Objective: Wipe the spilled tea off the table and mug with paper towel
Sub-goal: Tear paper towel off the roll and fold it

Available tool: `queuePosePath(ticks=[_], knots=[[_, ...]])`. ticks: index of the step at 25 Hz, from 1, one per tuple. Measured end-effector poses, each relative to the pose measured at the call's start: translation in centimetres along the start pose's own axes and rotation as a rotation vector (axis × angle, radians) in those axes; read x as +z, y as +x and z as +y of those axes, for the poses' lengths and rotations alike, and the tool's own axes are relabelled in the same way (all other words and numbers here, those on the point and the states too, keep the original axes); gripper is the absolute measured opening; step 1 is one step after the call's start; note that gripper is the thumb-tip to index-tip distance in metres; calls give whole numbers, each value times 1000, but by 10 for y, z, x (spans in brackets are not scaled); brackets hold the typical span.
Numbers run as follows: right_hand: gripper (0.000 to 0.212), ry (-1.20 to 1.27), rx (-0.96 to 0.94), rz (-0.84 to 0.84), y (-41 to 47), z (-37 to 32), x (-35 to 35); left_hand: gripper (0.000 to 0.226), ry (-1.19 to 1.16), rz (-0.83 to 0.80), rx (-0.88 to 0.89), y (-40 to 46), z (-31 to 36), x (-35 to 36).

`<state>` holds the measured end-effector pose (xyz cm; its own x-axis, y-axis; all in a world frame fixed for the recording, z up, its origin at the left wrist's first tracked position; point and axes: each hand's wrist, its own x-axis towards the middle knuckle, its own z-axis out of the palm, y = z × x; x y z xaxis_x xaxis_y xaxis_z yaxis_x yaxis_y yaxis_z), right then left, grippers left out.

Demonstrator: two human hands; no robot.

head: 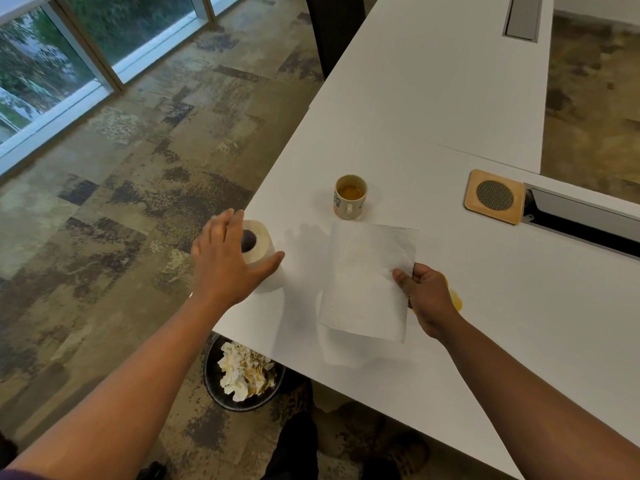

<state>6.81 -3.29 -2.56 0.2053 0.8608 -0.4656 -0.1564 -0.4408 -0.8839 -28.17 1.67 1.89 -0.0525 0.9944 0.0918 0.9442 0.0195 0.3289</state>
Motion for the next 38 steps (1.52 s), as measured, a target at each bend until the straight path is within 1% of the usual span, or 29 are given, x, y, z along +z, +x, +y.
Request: queuePosePath(ticks=[1, 2, 3, 4, 5, 6, 7, 8, 9, 10, 12, 14, 15, 17, 19, 21, 22, 24, 28, 31, 35, 38], knots=[[12, 8, 5, -16, -2, -1, -2, 95, 2, 89, 77, -5, 7, -3], [13, 18, 12, -31, -3, -3, -4, 88, -14, 189, 213, -12, 16, -5], [14, 25, 20, -45, -5, -5, -6, 79, -53, 242, 352, -19, 28, -5], [14, 32, 28, -57, -7, -6, -9, 73, -128, 207, 429, -26, 42, -2], [14, 42, 36, -65, -10, -8, -12, 72, -247, 76, 406, -32, 58, 2], [14, 59, 45, -74, -13, -10, -14, 78, -389, -118, 283, -39, 75, 6], [15, 86, 53, -88, -18, -14, -17, 89, -530, -324, 114, -44, 92, 10], [18, 118, 59, -112, -23, -18, -18, 103, -641, -498, -38, -47, 106, 15], [22, 151, 63, -145, -29, -22, -19, 115, -728, -628, -138, -49, 116, 19], [26, 182, 65, -183, -34, -27, -19, 125, -818, -725, -201, -49, 124, 24], [34, 226, 65, -257, -45, -35, -19, 139, -1017, -844, -271, -50, 140, 29], [34, 258, 60, -326, -55, -42, -17, 144, -1181, -904, -341, -54, 154, 32], [32, 267, 57, -348, -60, -45, -15, 138, -1258, -948, -348, -55, 159, 35], [27, 256, 41, -370, -67, -50, -13, 106, -1429, -1034, -299, -60, 167, 38], [22, 175, 5, -332, -72, -54, -12, 77, -1582, -1048, -285, -63, 173, 35], [21, 47, -44, -253, -74, -57, -11, 60, -1682, -995, -312, -62, 178, 33], [24, -4, -56, -221, -76, -58, -12, 57, -1697, -952, -327, -60, 181, 33], [29, -45, -61, -149, -78, -57, -12, 60, -1673, -871, -387, -59, 186, 34], [22, -146, -115, 43, -79, -56, -15, 56, -1598, -767, -447, -55, 190, 41], [43, -209, -117, 79, -76, -54, -20, 48, -1604, -761, -435, -54, 193, 44], [44, -210, -118, 70, -73, -53, -24, 39, -1596, -767, -424, -52, 195, 47], [47, -193, -119, 62, -71, -50, -25, 37, -1588, -775, -429, -52, 197, 47]])
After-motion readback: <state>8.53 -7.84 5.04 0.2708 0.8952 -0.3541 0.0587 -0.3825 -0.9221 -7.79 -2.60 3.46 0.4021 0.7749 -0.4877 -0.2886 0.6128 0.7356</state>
